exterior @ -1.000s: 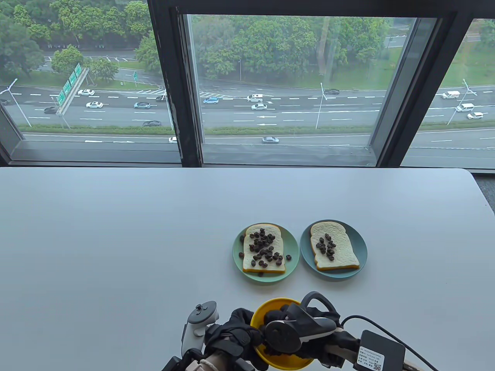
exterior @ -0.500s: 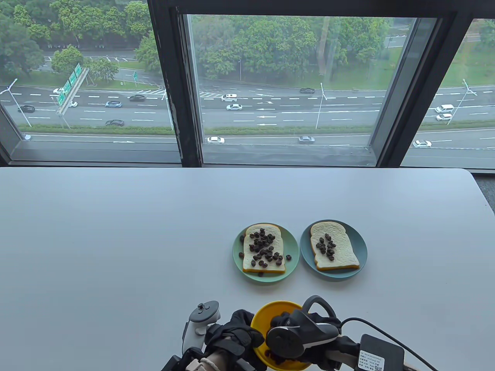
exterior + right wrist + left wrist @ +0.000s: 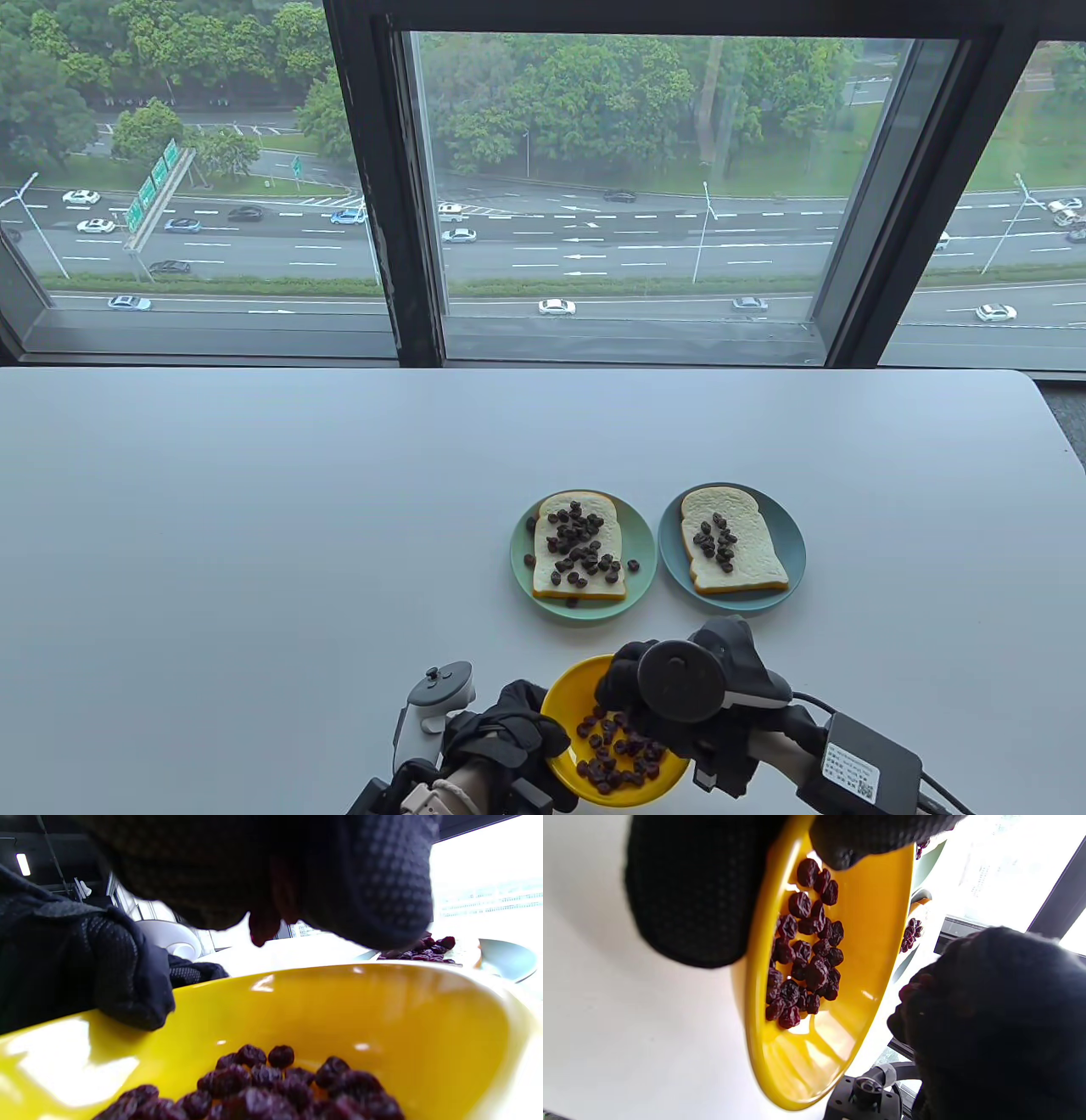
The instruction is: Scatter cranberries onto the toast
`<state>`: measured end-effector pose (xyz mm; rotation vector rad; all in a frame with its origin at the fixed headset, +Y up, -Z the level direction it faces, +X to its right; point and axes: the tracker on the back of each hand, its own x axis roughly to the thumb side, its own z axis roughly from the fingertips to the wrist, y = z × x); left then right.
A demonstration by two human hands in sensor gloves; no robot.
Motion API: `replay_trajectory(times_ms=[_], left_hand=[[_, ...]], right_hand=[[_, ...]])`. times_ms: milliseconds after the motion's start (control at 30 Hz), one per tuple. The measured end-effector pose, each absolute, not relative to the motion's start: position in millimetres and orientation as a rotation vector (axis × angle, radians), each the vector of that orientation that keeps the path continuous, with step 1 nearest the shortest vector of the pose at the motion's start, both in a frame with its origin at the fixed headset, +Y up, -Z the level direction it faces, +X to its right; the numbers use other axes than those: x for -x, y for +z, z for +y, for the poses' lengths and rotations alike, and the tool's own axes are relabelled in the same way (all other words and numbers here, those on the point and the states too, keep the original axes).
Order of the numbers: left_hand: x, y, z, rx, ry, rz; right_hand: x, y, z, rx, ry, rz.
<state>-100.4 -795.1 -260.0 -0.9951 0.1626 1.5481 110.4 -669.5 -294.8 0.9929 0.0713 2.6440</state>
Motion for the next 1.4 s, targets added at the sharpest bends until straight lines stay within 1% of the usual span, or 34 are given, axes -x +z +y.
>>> replay_trajectory(times_ms=[33,133,233,300,400,467,600,767,900,1133,1267,1333,1400], left_hand=[[99.9,-259.8,-795.8,1.002,1.552,0.167],[97.5,-259.6,-796.4,1.024,1.566,0.164],[96.9,-260.3,-795.4,1.027,1.557,0.146],[97.6,-260.8,-796.6,1.031,1.554,0.144],[98.2,-260.5,-797.3,1.041,1.551,0.151],[98.0,-260.2,-797.9,1.047,1.547,0.153],[97.7,-259.6,-797.7,1.057,1.539,0.152],[98.2,-259.7,-797.7,1.061,1.535,0.162],[98.4,-260.0,-797.6,1.065,1.536,0.166],[97.8,-260.1,-798.6,1.06,1.53,0.161],[97.3,-259.6,-799.4,1.06,1.525,0.161],[97.1,-259.9,-799.3,1.057,1.523,0.159],[97.0,-260.9,-799.0,1.05,1.521,0.155]], right_hand=[[-113.1,-299.1,-666.7,-0.963,2.644,0.077],[-130.4,-328.0,-657.5,-0.799,2.68,0.079],[-159.9,-374.2,-654.7,-0.533,2.76,0.061],[-182.4,-406.4,-658.6,-0.325,2.824,0.023],[-214.8,-451.4,-674.4,-0.047,2.917,-0.016],[-230.1,-473.8,-689.6,0.098,2.913,0.026],[-244.8,-500.9,-719.5,0.24,2.872,0.086],[-249.6,-514.6,-743.4,0.315,2.888,0.125],[-252.3,-513.2,-748.5,0.315,2.861,0.121],[-257.3,-500.6,-741.6,0.172,2.77,0.203],[-257.9,-488.2,-732.6,0.111,2.813,0.155],[-256.5,-478.8,-724.6,0.092,2.849,0.11],[-250.1,-463.5,-712.9,0.01,2.884,0.063]])
